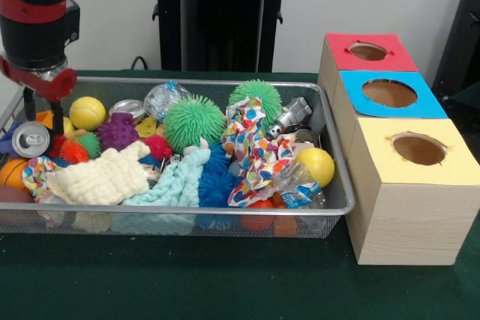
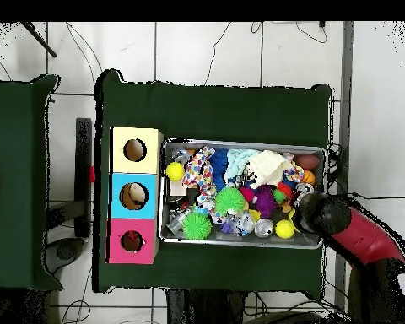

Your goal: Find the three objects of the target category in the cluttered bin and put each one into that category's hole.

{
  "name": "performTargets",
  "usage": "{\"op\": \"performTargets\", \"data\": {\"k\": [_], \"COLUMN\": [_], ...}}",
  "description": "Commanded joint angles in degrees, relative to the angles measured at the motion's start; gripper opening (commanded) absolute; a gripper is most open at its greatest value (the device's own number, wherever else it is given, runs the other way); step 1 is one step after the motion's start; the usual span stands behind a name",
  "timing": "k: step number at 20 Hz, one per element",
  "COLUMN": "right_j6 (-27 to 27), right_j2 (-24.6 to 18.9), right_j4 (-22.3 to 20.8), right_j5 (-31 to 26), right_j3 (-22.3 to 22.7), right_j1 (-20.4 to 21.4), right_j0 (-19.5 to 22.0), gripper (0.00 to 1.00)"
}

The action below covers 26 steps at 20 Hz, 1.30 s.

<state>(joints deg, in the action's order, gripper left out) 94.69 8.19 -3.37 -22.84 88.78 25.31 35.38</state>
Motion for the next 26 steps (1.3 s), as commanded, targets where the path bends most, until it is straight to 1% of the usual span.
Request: {"op": "performTargets", "data": {"k": [1, 4, 7, 10, 18, 19, 20, 22, 23, 24, 26], "right_j6": [8.33, 8.05, 8.94, 10.22, 9.60, 9.90, 10.81, 13.78, 14.89, 15.45, 16.69], "right_j2": [-0.88, -1.05, -1.06, -0.53, -1.39, -1.11, -0.61, 2.12, 3.77, 4.69, 6.06], "right_j4": [-1.92, -1.35, -0.48, 0.04, 0.17, 0.47, 0.97, 2.37, 3.09, 3.66, 4.92], "right_j5": [9.35, 8.89, 8.76, 8.94, 7.07, 6.00, 4.86, 0.53, -2.86, -5.03, -7.02], "right_j3": [-6.67, -7.35, -6.60, -5.26, -2.09, -1.50, 0.03, 3.89, 4.88, 5.96, 7.04], "right_j1": [-12.28, -12.92, -12.67, -11.83, -8.80, -7.97, -6.64, -1.83, 0.59, 2.66, 4.61], "right_j0": [0.14, 0.23, -0.03, -0.73, -0.32, -0.81, -1.61, -5.38, -7.60, -9.06, -11.22], "gripper": [1.00, 1.00, 1.00, 1.00, 1.00, 1.00, 1.00, 1.00, 1.00, 1.00, 1.00]}}
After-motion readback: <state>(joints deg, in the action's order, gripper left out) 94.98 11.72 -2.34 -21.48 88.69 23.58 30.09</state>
